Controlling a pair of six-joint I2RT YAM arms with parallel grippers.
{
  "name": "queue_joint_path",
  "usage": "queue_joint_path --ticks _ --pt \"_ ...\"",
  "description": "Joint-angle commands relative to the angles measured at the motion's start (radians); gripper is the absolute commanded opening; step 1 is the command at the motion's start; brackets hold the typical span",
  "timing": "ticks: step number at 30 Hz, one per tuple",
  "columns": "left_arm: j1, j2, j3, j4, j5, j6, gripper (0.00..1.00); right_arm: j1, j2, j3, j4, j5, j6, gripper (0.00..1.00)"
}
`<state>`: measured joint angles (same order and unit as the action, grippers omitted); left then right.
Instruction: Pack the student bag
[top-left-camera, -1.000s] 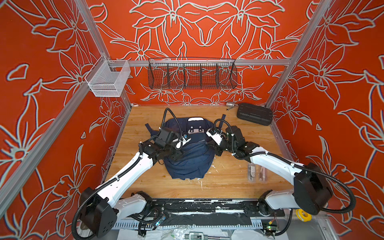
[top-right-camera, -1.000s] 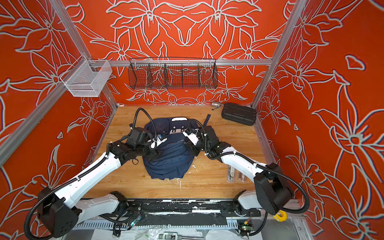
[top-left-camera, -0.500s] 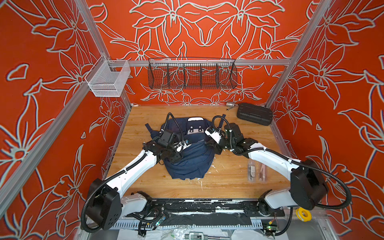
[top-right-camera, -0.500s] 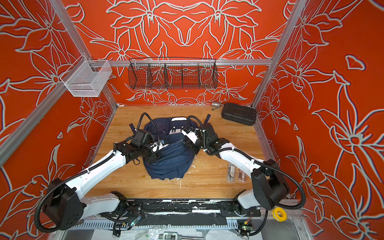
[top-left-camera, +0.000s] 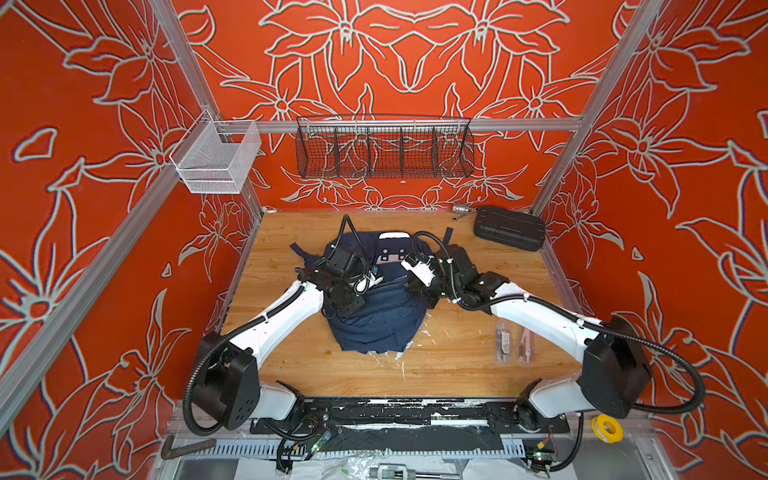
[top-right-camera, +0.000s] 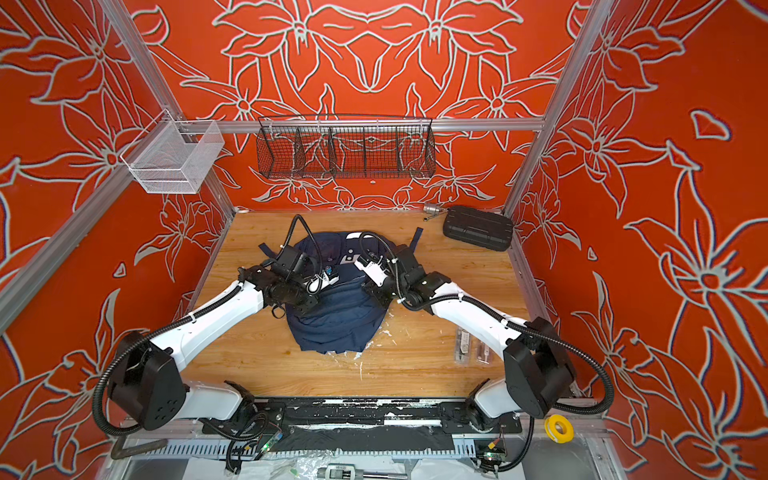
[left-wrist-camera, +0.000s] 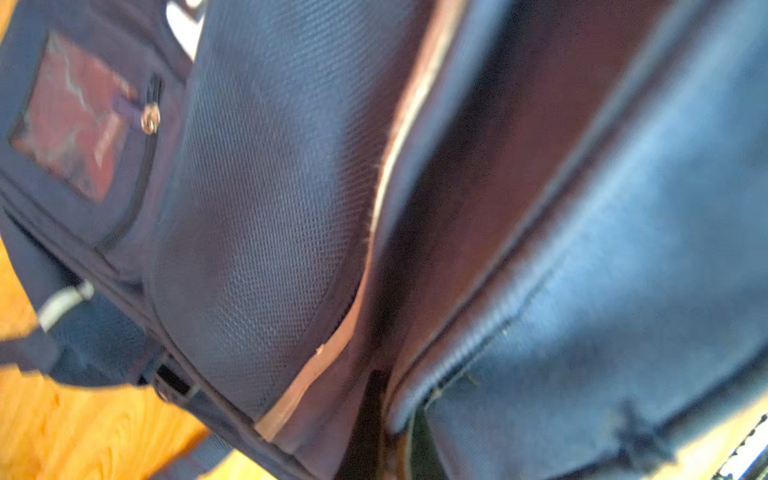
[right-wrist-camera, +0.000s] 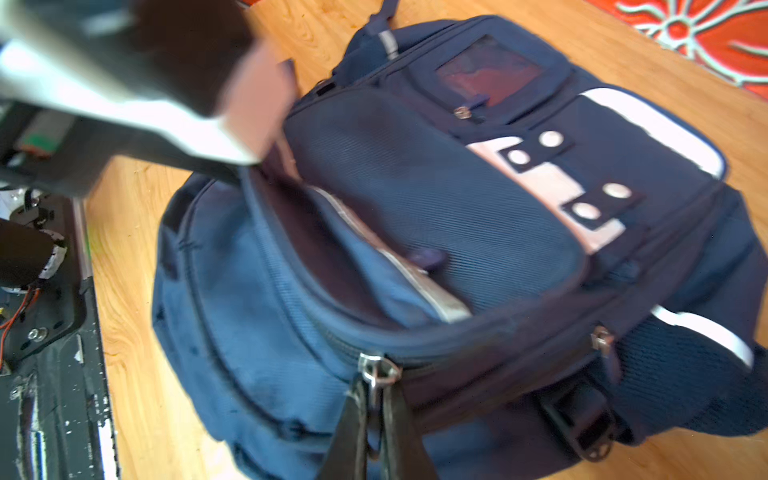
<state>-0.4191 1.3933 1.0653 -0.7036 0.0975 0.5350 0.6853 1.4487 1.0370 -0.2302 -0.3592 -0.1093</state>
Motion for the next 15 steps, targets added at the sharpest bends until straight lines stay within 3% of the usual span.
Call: queue_joint_path --ticks 1,8,15 --pt "-0.004 -0.007 0.053 0.036 0.043 -0.083 0.0 0.073 -0.024 0.03 0.026 0.014 0.099 0.0" --pt "-0.041 -0.057 0.103 -0.05 0.1 -0.217 0.0 0.076 0.033 0.036 0.064 0.125 0.13 0.0" --pt "-0.107 -0.116 0.074 -0.122 0.123 -0.471 0.0 -0.054 0.053 0.041 0.126 -0.039 0.05 0.0"
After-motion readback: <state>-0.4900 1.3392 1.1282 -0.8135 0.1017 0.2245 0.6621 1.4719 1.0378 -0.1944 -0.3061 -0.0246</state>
